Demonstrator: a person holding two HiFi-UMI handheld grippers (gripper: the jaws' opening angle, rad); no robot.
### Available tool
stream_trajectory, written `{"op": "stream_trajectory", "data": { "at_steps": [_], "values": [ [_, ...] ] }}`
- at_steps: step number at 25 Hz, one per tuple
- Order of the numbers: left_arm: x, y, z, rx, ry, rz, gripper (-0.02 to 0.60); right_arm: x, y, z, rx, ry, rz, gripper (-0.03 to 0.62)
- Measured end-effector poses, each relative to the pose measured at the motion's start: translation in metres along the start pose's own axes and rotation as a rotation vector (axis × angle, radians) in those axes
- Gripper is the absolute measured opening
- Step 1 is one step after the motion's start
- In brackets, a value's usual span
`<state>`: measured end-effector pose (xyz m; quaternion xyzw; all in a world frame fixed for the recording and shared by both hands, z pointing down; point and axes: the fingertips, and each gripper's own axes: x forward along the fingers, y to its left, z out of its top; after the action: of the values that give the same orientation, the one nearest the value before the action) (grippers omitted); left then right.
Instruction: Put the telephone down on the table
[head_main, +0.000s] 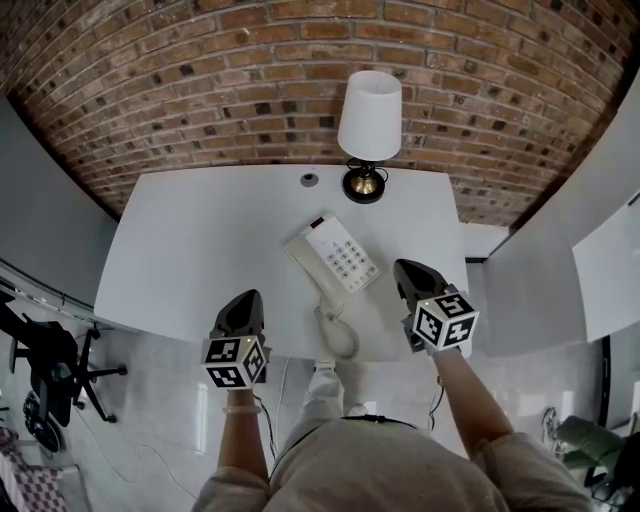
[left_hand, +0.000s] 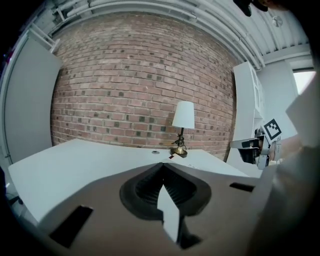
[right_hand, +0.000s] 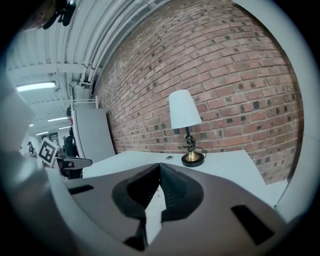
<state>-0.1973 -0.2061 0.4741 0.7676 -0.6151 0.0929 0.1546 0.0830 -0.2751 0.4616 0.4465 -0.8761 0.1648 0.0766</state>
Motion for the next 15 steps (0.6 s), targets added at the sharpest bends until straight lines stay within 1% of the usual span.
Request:
{"op": "stream_trajectory", "data": {
  "at_steps": [9, 15],
  "values": [
    [-0.023, -0.003, 0.034, 0.009, -0.104, 0.013, 0.005, -0.028, 0.006, 0.032, -0.110, -0.095, -0.029, 0.003],
    [-0.039, -0.010, 0.046, 0.020, -0.158, 0.024, 0.005, -0.046, 0.009, 0.041, -0.132, -0.143, -0.041, 0.003]
  ]
}}
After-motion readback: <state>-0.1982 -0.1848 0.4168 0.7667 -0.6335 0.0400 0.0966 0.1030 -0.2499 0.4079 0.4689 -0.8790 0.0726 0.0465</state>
